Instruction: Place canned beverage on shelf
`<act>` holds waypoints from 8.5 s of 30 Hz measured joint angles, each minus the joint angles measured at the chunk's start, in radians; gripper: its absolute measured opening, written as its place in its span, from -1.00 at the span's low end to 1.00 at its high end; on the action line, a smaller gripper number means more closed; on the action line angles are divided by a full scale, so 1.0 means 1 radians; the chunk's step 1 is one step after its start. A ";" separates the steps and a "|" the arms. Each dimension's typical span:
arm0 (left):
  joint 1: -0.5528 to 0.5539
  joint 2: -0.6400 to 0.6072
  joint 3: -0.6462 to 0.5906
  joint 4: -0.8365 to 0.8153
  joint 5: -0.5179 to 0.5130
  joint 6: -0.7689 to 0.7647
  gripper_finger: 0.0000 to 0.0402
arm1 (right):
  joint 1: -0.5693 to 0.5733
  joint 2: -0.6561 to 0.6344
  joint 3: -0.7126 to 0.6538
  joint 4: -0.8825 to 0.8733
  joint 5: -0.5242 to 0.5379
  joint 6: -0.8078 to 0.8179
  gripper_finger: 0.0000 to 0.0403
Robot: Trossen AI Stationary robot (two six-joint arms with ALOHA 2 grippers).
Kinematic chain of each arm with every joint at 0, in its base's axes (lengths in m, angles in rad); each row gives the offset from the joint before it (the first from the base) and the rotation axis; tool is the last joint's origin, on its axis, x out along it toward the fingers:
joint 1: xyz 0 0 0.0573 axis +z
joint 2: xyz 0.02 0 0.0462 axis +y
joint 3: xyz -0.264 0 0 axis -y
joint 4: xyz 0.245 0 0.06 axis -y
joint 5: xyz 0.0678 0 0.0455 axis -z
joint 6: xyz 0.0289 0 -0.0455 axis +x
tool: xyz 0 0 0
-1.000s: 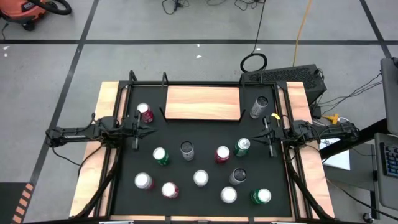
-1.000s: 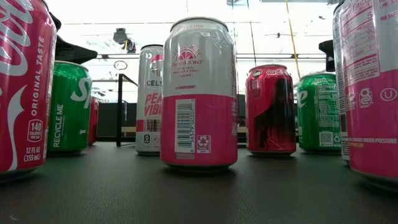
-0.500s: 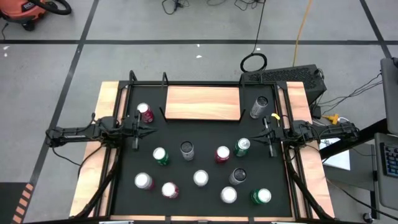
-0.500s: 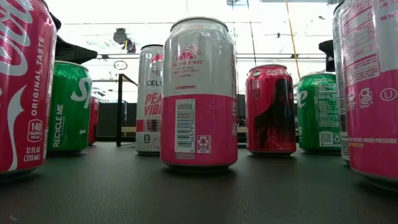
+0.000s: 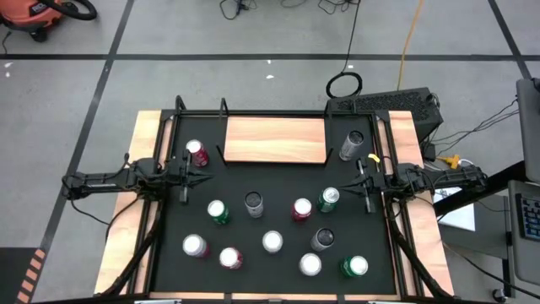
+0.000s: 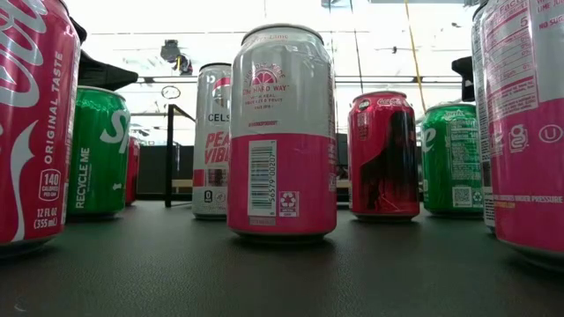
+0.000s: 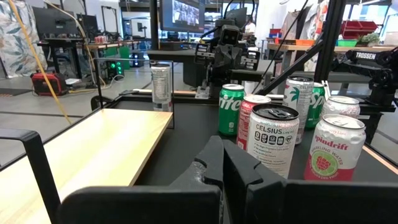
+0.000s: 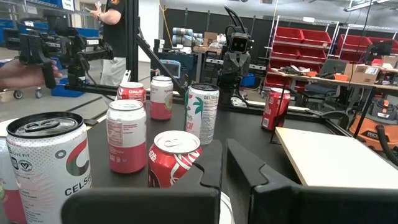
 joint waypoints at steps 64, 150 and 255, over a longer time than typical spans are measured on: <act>0.000 0.388 0.725 -0.431 -0.055 -0.080 -1.00 | 0.000 0.000 0.000 0.004 0.059 0.184 -1.00; 0.000 0.617 0.849 -0.541 -0.096 0.000 -1.00 | 0.033 1.088 1.088 -0.618 0.211 0.128 -1.00; 0.000 0.761 0.850 -0.955 -0.146 -0.202 -0.46 | 0.253 1.036 1.157 -1.271 0.629 0.866 -1.00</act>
